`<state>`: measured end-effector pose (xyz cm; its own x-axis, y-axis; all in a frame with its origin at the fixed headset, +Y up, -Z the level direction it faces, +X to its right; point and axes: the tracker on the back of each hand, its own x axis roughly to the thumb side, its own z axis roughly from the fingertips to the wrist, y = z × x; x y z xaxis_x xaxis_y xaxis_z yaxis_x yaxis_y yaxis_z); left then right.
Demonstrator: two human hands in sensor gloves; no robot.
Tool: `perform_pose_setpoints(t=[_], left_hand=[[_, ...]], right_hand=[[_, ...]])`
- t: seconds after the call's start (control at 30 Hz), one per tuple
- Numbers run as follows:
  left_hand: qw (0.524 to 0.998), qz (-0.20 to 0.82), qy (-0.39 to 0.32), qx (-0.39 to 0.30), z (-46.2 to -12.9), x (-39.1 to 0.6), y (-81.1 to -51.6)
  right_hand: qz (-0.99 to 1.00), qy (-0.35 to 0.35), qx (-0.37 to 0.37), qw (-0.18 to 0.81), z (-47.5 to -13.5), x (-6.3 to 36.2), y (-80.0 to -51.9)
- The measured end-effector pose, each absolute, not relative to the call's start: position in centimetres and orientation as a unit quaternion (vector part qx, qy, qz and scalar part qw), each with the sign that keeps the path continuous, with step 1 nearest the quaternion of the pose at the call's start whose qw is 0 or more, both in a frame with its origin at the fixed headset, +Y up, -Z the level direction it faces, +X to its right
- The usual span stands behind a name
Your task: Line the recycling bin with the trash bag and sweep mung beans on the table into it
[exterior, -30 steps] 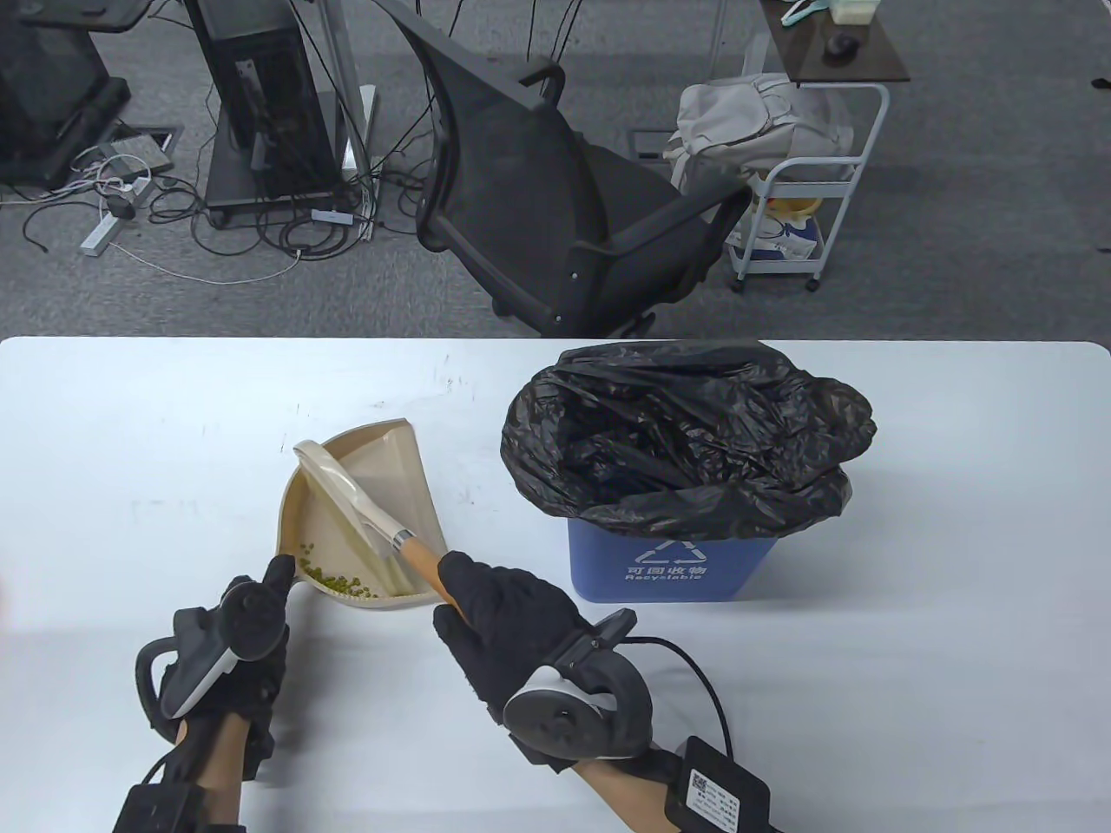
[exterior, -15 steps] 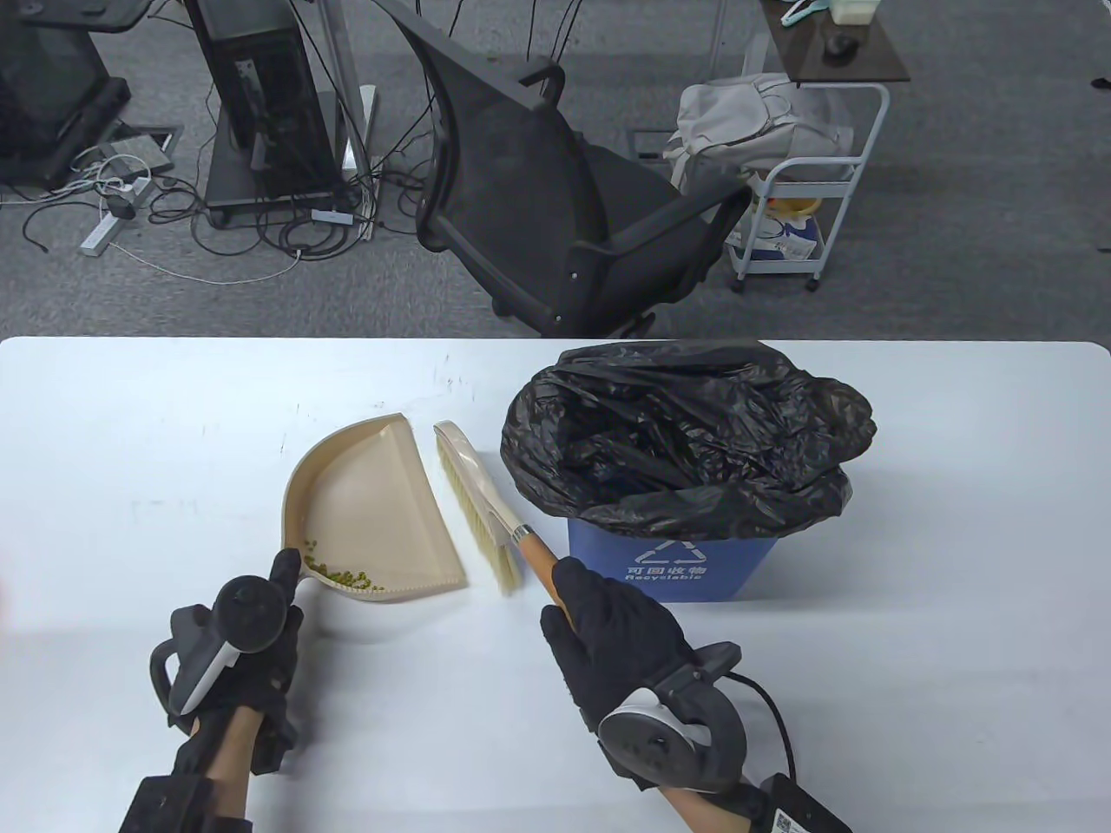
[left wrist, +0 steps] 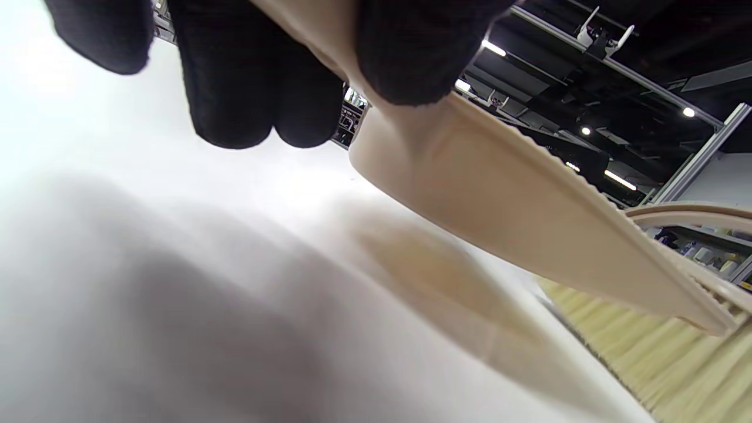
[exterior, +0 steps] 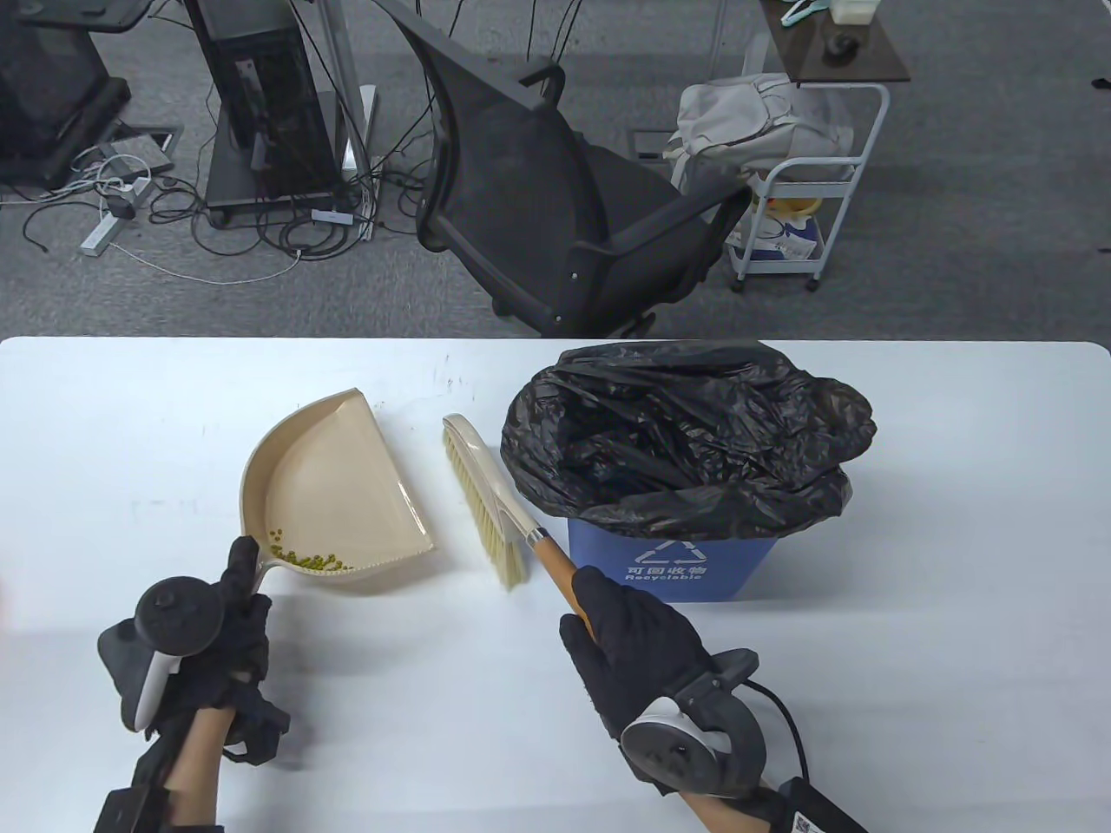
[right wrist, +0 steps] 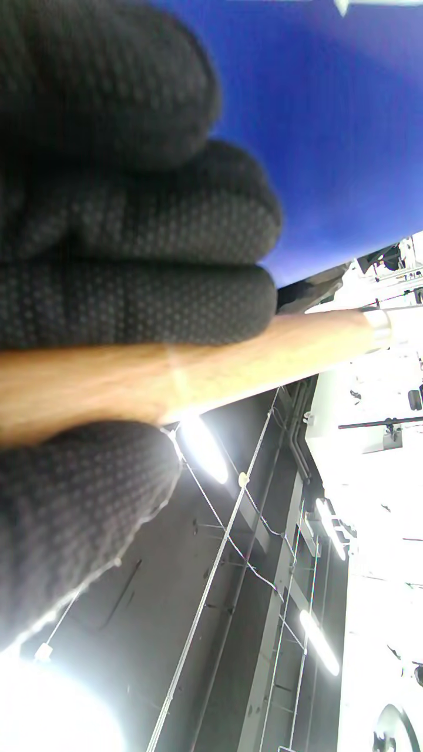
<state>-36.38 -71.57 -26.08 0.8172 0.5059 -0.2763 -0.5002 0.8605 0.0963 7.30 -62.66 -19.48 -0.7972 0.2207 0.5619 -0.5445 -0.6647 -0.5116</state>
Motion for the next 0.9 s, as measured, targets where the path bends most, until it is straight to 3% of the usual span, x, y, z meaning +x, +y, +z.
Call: perform_pose_setpoints(t=[0.17,0.47,0.67,0.9], left_hand=[[0.948,0.276,0.155,0.022,-26.1,-36.9,-69.9],[0.942,0.298,0.134,0.072,-26.5,-36.2,-63.0],[0.942,0.306,0.095,0.099,-27.1,-33.3,-57.7],[0.946,0.302,0.047,0.11,-28.0,-28.4,-53.7]], right_hand=[[0.882,-0.346,0.232,0.22,-19.5,7.6,-62.8],[0.88,-0.347,0.236,0.221,-19.2,7.6,-63.0],[0.881,-0.346,0.232,0.225,-19.1,7.7,-63.0],[0.881,-0.347,0.231,0.225,-18.9,7.8,-63.1]])
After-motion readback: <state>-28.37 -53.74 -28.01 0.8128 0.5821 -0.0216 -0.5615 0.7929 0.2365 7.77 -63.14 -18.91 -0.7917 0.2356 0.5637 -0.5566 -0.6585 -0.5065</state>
